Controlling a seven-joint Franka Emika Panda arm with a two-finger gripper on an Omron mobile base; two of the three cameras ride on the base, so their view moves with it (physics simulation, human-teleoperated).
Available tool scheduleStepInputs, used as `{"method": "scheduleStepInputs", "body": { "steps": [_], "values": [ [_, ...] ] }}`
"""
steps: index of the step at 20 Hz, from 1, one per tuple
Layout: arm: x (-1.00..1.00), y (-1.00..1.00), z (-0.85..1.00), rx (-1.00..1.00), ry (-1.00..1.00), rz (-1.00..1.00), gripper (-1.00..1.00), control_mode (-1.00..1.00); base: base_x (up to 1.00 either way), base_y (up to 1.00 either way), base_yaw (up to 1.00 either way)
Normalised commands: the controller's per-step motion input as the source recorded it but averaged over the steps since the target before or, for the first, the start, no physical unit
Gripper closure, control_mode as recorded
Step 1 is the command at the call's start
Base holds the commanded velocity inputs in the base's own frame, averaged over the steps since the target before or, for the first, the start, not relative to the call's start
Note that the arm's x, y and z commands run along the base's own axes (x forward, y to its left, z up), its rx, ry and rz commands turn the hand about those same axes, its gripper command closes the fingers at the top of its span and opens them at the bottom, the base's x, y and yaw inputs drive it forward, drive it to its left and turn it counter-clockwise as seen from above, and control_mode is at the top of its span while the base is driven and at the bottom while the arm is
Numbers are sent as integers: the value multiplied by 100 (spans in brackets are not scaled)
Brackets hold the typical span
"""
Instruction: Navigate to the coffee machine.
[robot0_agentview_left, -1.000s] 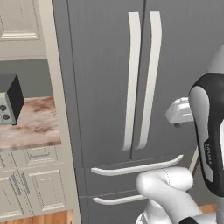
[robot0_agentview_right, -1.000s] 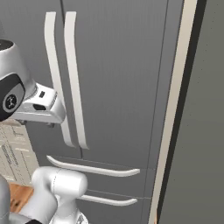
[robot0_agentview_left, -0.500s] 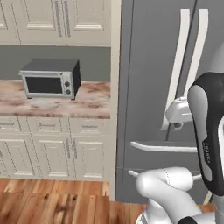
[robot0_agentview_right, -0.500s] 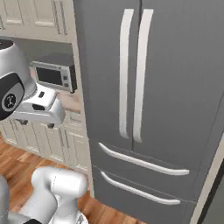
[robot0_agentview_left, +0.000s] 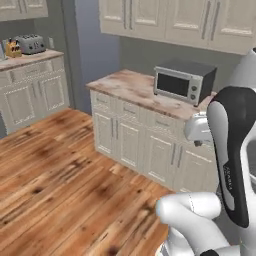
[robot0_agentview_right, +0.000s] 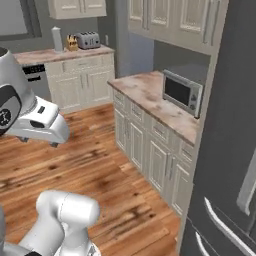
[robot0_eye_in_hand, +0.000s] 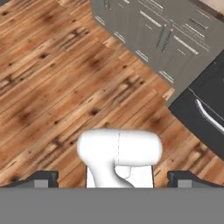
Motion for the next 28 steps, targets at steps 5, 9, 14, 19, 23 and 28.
{"method": "scheduleStepInputs", "body": {
  "steps": [5,9,14,19,23,28],
  "values": [
    [0,0,0,0,0,0,-100,100,-3,6,90],
    [0,0,0,0,0,0,-100,100,2,0,58],
    [0,0,0,0,0,0,-100,100,7,0,45],
    [0,0,0,0,0,0,-100,100,24,0,64],
    [0,0,0,0,0,0,-100,100,68,0,44],
    [0,0,0,0,0,0,-100,100,100,0,46]
  ]
}}
